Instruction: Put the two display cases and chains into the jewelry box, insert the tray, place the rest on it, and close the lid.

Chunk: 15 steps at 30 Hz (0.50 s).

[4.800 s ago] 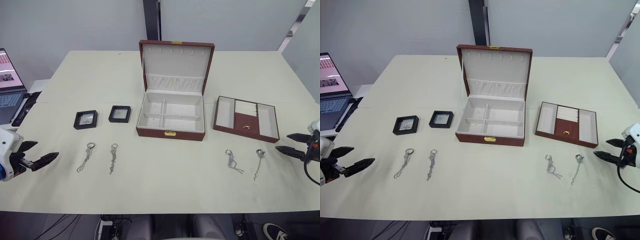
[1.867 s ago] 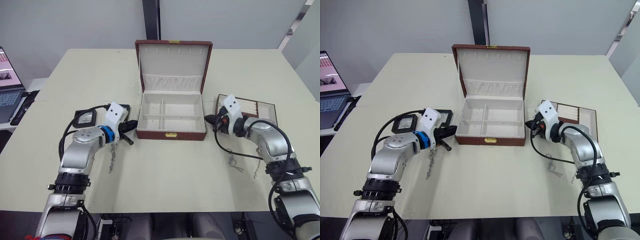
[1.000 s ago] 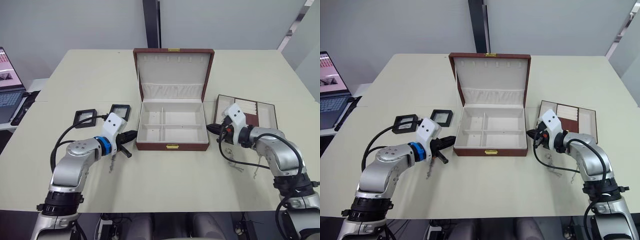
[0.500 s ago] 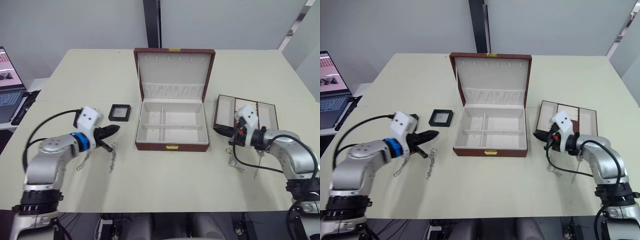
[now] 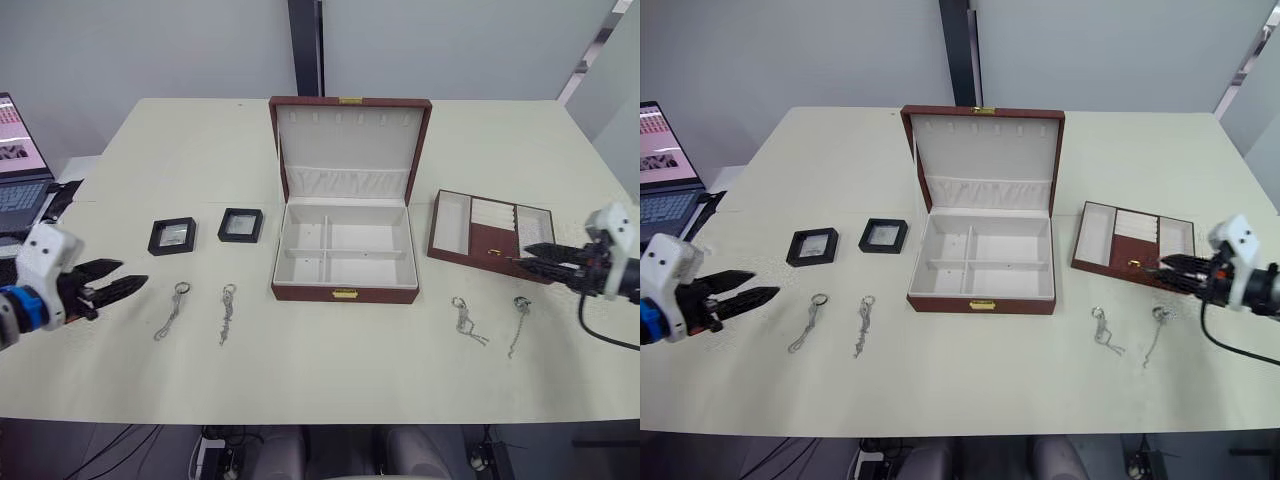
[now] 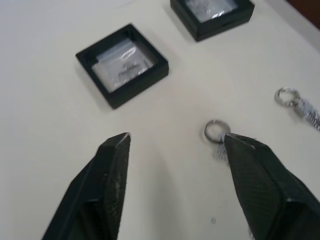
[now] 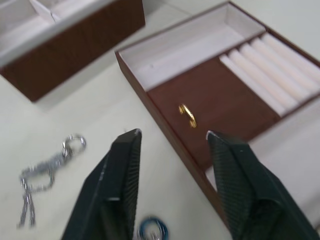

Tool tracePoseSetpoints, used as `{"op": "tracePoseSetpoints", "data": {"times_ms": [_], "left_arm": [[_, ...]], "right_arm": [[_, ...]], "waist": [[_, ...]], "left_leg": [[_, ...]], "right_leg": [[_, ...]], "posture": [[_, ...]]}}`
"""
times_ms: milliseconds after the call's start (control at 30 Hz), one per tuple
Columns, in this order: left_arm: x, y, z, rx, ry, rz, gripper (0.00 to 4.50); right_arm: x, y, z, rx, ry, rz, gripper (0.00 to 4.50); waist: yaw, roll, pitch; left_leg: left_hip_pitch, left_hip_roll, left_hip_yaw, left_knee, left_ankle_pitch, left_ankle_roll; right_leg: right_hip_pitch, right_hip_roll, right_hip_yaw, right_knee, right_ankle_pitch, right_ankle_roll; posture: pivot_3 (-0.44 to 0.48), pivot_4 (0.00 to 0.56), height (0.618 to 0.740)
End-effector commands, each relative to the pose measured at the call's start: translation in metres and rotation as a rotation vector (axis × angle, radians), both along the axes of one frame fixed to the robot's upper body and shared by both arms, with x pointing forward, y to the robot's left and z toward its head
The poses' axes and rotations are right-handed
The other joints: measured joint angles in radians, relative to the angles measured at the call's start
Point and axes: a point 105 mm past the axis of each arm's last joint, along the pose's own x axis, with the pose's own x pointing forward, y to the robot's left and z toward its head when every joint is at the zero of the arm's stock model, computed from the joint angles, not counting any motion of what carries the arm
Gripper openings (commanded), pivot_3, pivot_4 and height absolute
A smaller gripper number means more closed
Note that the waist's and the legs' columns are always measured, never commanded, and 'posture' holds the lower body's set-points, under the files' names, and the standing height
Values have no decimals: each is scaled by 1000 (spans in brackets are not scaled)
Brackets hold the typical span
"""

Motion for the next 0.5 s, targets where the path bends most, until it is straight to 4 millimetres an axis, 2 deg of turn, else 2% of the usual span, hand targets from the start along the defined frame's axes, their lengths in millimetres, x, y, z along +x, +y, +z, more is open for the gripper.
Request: {"op": "tracePoseSetpoints", "data": {"times_ms": [33, 67, 133, 300, 500], "left_arm": [[-13, 23, 14, 60, -16, 38, 4210], [-16, 27, 12, 65, -3, 43, 4491], [-22, 34, 7, 83, 22, 54, 4500], [-41, 58, -5, 126, 71, 120, 4500], [-43, 66, -10, 126, 63, 136, 4500]], "right_arm": [[-10, -26, 10, -50, -14, -26, 3417], [-12, -31, 9, -60, -7, -32, 3753], [-16, -40, 8, -78, 8, -49, 4473], [-26, -69, -2, -166, 54, -121, 4491], [-25, -73, -10, -158, 64, -127, 4491]], "waist": [[-1, 0, 0], [-2, 0, 0], [-4, 0, 0], [-9, 1, 0], [-16, 1, 0]], "left_leg": [[0, 0, 0, 0, 0, 0], [0, 0, 1, 0, 0, 0], [1, 0, 1, 0, 0, 0], [1, 0, 2, -1, 0, 0], [1, 0, 2, -1, 0, 0]], "right_leg": [[0, 0, 0, 0, 0, 0], [0, 0, 0, 0, 0, 0], [0, 0, 1, 0, 0, 0], [-1, 0, 1, 1, 0, 0], [0, 0, 1, 1, 0, 0]], "posture": [[0, 150, 740], [0, 150, 740], [0, 150, 740], [0, 150, 740], [0, 150, 740]]}}
